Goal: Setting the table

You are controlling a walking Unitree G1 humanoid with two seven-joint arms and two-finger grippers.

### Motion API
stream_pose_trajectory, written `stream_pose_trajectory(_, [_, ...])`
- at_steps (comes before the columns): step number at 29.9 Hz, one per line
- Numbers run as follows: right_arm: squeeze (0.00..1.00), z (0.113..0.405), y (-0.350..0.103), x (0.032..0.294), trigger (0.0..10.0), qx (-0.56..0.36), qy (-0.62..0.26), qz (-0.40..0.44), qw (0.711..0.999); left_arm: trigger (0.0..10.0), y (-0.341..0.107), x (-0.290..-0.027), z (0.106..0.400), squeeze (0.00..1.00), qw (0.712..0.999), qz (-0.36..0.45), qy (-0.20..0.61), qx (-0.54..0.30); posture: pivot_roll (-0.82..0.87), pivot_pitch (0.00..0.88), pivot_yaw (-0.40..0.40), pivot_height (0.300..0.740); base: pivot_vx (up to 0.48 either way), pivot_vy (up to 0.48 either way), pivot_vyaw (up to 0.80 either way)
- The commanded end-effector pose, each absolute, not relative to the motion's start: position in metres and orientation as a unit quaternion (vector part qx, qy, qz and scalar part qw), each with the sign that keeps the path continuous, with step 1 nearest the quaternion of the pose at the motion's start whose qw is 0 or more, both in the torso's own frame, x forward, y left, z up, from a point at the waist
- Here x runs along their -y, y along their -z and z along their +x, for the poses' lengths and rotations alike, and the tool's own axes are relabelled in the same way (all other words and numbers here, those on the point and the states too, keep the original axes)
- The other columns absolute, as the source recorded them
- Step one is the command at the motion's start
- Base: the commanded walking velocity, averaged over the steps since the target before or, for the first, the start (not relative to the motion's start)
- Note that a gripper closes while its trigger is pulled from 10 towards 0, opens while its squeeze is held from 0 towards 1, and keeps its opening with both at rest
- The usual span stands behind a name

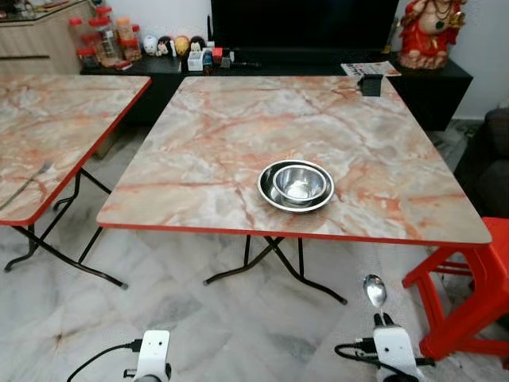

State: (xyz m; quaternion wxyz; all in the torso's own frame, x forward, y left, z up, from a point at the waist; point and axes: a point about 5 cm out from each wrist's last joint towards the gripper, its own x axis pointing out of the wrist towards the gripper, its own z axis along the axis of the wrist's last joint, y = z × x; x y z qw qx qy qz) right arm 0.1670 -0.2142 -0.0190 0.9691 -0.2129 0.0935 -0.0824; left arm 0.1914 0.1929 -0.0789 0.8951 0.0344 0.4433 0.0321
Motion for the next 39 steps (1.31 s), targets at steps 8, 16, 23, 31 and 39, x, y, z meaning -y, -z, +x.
stream_pose_trajectory(8, [0.0, 0.223, -0.036, 0.209, 10.0, 0.018, 0.101, -0.195, 0.976, 10.0, 0.078, -0.193, 0.193, 0.0, 0.896, 0.041, -0.025, -0.442, -0.15, 0.0, 0.037, 0.74, 0.0, 0.0, 0.0])
stream_pose_trajectory(16, [0.0, 0.27, -0.063, 0.201, 10.0, 0.024, 0.104, -0.147, 0.983, 10.0, 0.077, -0.189, 0.196, 0.0, 0.898, 0.034, -0.028, -0.438, -0.14, 0.0, 0.031, 0.74, 0.0, 0.0, 0.0])
stream_pose_trajectory(23, [0.0, 0.312, -0.09, 0.195, 10.0, 0.019, 0.111, -0.084, 0.99, 10.0, 0.077, -0.188, 0.197, 0.0, 0.899, 0.034, -0.03, -0.436, -0.14, 0.0, 0.029, 0.74, 0.189, 0.0, 0.0])
stream_pose_trajectory(31, [0.0, 0.321, -0.097, 0.192, 10.0, 0.015, 0.111, -0.057, 0.992, 10.0, 0.076, -0.187, 0.198, 0.0, 0.9, 0.033, -0.029, -0.434, -0.13, 0.0, 0.022, 0.74, 0.275, 0.0, -0.2])
stream_pose_trajectory(39, [0.0, 0.317, -0.092, 0.188, 10.0, 0.009, 0.109, -0.032, 0.993, 10.0, 0.076, -0.187, 0.198, 0.0, 0.899, 0.037, -0.025, -0.435, -0.14, 0.0, 0.026, 0.74, 0.275, 0.0, 0.0])
